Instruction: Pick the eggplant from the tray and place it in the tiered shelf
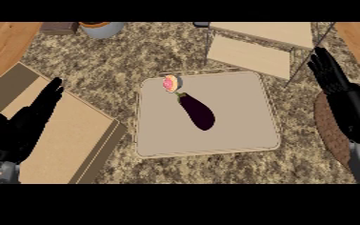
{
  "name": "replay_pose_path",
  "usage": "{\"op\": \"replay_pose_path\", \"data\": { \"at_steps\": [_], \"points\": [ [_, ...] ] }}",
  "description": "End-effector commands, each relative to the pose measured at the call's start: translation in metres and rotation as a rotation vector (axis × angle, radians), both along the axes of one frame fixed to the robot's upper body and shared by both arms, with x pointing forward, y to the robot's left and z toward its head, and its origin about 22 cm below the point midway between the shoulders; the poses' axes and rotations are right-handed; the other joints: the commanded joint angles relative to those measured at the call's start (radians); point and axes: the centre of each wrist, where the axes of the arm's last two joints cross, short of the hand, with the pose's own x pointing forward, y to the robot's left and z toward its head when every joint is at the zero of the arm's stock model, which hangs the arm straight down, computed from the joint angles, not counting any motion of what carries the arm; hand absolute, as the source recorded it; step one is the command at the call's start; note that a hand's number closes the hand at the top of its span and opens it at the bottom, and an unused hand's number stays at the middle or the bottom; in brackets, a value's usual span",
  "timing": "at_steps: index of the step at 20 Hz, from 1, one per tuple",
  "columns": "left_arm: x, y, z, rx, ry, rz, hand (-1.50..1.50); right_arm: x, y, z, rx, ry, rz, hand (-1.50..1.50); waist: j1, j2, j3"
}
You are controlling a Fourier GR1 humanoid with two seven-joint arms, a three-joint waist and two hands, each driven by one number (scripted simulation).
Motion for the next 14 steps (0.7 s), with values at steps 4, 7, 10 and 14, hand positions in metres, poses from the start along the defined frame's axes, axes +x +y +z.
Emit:
{"op": "replay_pose_path", "data": {
  "at_steps": [4,7,10,14],
  "points": [
    [-0.006,-0.025,-0.04,-0.098,0.11,0.068,0.0,0.043,0.008,0.004,0.089,-0.092,0.154,1.5,0.058,0.037,-0.051],
    [-0.001,-0.028,-0.043,-0.178,0.179,0.065,0.0,0.044,-0.04,0.03,-0.461,0.005,-0.009,1.5,0.083,0.064,-0.068],
    [0.006,-0.044,-0.052,-0.224,0.205,0.054,0.0,0.076,-0.008,-0.018,-0.125,0.23,0.044,1.5,0.099,0.06,-0.052],
    [0.004,-0.041,-0.065,-0.226,0.216,0.085,0.0,0.09,0.003,-0.04,-0.055,0.156,0.203,-1.5,0.071,0.048,-0.051]
  ]
}}
